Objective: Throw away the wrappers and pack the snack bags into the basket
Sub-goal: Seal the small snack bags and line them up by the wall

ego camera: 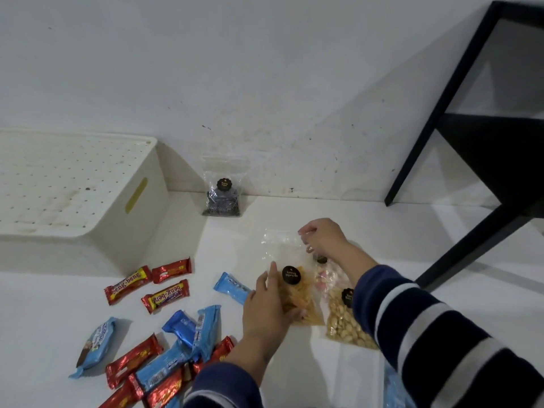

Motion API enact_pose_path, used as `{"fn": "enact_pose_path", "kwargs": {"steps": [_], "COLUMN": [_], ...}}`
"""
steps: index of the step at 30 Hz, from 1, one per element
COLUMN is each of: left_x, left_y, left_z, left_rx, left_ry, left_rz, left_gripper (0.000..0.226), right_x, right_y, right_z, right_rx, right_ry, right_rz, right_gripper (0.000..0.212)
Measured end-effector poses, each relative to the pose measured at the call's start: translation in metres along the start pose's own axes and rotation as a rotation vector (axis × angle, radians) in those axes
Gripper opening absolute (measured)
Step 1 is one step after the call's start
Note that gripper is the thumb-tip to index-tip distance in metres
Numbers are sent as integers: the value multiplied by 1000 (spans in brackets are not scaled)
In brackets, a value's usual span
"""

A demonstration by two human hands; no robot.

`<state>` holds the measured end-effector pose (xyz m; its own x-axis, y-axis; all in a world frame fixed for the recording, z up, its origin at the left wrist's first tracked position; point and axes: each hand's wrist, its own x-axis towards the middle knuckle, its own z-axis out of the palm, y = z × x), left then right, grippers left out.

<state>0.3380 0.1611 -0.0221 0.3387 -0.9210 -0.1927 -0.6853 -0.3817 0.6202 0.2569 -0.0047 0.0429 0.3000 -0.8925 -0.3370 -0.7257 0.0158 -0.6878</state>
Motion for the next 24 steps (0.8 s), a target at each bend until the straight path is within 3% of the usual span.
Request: {"fn": "enact_pose_path", "kwargs": {"steps": [4,9,24], "left_x": [-7,-20,-49], "left_y": [-2,-2,-11], "left_z": [-6,-5,1], "left_rx": [-54,-81,-81], "left_ry": [-38,-81,-108], "left_rz": [80,173,326], "left_gripper": [102,101,93], "right_x": [-21,-57,-97], "right_y": [-1,10,48], "right_z": [-27,-53,-51], "right_rx": [-227,-343,-174], "right_ry": [-4,-42,17], "right_rz": [-90,-77,-65], "right_gripper": [18,23,16]}}
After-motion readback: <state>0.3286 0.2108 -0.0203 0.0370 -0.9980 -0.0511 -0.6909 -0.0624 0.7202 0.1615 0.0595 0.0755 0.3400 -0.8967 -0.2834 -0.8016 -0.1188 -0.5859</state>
